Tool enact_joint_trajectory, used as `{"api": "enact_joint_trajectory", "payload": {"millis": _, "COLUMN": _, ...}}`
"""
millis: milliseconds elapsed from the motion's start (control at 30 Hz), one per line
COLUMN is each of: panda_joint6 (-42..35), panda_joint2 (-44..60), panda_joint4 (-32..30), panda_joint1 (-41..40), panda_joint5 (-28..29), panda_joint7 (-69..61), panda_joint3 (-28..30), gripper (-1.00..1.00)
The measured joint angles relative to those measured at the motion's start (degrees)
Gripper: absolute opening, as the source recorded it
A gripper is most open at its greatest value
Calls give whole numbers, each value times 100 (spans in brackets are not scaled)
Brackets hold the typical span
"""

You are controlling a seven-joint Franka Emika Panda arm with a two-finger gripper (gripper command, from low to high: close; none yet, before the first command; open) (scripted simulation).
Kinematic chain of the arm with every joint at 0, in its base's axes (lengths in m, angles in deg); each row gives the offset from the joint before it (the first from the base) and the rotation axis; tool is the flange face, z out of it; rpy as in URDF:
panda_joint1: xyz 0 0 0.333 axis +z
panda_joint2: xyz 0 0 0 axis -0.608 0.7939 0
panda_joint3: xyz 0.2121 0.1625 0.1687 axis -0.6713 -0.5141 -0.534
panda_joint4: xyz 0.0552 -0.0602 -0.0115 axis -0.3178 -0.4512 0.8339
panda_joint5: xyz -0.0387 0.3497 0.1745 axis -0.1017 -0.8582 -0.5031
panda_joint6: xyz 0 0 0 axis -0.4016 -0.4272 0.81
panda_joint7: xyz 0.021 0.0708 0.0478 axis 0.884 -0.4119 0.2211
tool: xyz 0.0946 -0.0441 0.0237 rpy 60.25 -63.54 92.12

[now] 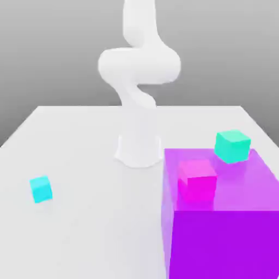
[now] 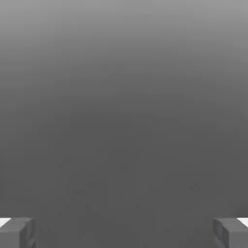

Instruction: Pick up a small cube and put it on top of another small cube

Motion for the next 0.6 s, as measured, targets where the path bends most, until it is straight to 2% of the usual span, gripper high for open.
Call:
{"api": "enact_joint_trajectory", "payload": {"millis": 400, "panda_joint6": 1390, "panda_joint2": 2265, "panda_joint4": -1381, "panda_joint1": -687, "panda_joint5": -715, "panda_joint7": -169, "panda_joint3": 1608, "gripper": 0}}
{"api": "enact_joint_trajectory", "payload": {"millis": 600, "panda_joint6": 2090, "panda_joint2": 3316, "panda_joint4": -2065, "panda_joint1": -1174, "panda_joint5": -794, "panda_joint7": -54, "panda_joint3": 2204, "gripper": 0}}
